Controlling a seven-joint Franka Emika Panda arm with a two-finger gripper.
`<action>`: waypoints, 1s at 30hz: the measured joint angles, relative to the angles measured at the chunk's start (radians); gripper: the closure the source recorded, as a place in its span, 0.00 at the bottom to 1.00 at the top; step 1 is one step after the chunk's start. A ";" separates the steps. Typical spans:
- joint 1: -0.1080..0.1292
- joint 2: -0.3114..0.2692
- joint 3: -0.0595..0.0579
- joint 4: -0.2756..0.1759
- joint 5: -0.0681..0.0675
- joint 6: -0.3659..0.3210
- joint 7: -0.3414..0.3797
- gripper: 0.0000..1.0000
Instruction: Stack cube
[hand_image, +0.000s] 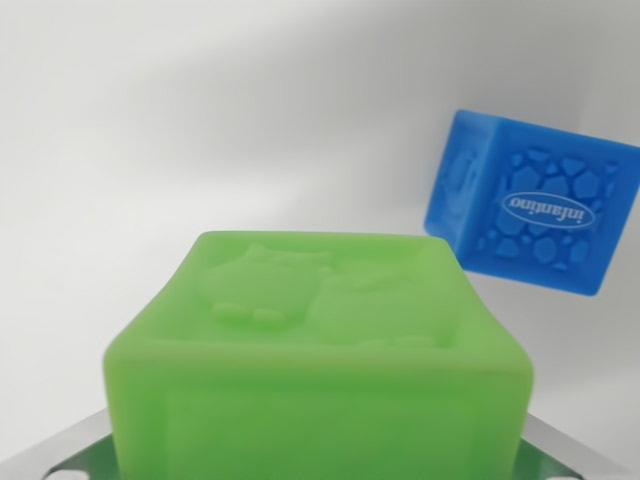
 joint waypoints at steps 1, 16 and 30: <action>-0.002 0.000 -0.001 0.000 0.001 0.000 0.002 1.00; -0.029 -0.004 -0.021 -0.002 0.013 -0.001 0.022 1.00; -0.057 -0.005 -0.039 0.000 0.023 -0.004 0.042 1.00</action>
